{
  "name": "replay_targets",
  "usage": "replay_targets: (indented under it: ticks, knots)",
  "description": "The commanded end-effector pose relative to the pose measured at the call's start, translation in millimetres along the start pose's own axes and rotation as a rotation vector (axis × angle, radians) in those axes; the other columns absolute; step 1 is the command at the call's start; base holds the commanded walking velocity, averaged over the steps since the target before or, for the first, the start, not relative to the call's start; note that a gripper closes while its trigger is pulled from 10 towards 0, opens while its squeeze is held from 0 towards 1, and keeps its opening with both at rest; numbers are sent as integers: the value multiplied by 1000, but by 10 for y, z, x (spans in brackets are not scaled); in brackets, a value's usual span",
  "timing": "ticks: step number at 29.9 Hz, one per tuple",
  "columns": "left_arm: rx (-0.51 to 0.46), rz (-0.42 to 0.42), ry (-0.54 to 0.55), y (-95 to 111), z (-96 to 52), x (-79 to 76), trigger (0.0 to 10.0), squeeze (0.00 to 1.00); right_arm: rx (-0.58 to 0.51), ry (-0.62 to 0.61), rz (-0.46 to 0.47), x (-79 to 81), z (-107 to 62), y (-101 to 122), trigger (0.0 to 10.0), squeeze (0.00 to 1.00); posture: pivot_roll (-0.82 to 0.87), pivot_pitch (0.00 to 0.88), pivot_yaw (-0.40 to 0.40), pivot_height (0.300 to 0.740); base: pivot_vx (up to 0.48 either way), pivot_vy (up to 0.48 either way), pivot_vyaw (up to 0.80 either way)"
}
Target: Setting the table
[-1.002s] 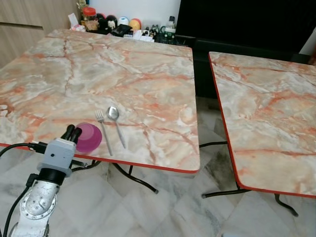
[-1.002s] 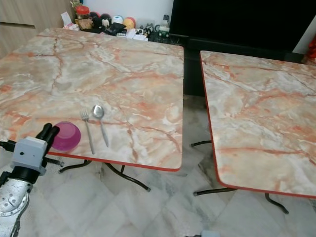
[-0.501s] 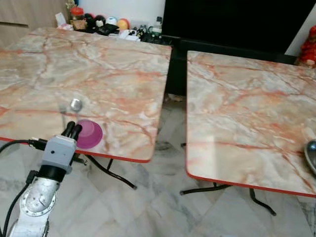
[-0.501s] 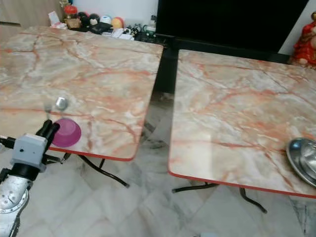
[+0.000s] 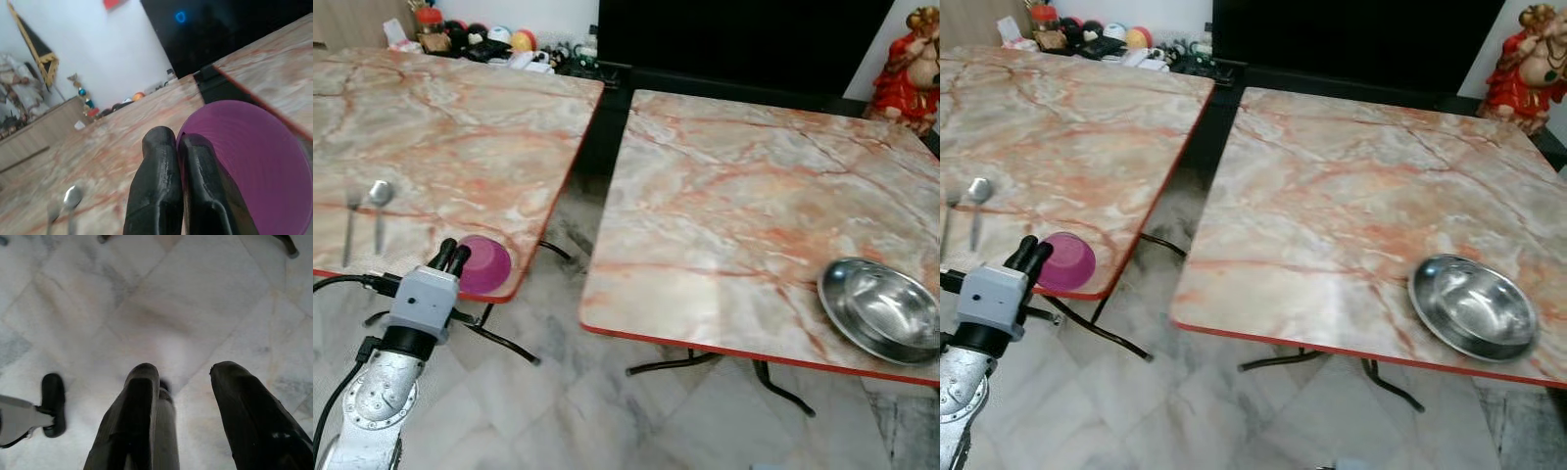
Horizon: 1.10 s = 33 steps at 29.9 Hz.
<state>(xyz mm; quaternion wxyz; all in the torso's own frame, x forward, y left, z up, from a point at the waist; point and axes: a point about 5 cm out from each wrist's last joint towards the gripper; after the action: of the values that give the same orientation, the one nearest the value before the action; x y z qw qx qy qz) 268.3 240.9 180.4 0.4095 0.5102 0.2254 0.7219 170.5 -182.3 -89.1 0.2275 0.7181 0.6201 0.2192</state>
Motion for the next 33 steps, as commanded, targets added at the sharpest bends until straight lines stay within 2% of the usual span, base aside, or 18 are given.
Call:
replay_targets:
  ticks: [1, 25, 33]
  knots:
    - [-17, 13, -17, 38, 12, -35, 10000, 0, 24, -28, 2, -120, -28, -78, 10000, 0, 140, 136, -47, 740, 0, -472, 0]
    - [-25, 12, -31, 56, 34, -47, 10000, 0, 21, -26, 3, -116, -20, -53, 10000, 0, 137, 137, -50, 740, 0, -472, 0]
    - [-16, 2, -53, 40, 34, -22, 10000, 0, 13, -23, 1, -108, -21, -49, 10000, 0, 138, 136, -50, 740, 0, 0, 0]
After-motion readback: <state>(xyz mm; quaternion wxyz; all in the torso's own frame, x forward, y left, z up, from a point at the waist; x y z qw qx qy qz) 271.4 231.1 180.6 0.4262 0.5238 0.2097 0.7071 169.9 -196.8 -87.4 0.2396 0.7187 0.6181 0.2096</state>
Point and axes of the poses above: a point about 5 cm out from each wrist's last joint towards the gripper, its own z axis pointing out of the wrist towards the gripper, its own y axis along the axis of the wrist's last joint, x = y × z, and after that the axes turned 4 degrees about z, right-handed
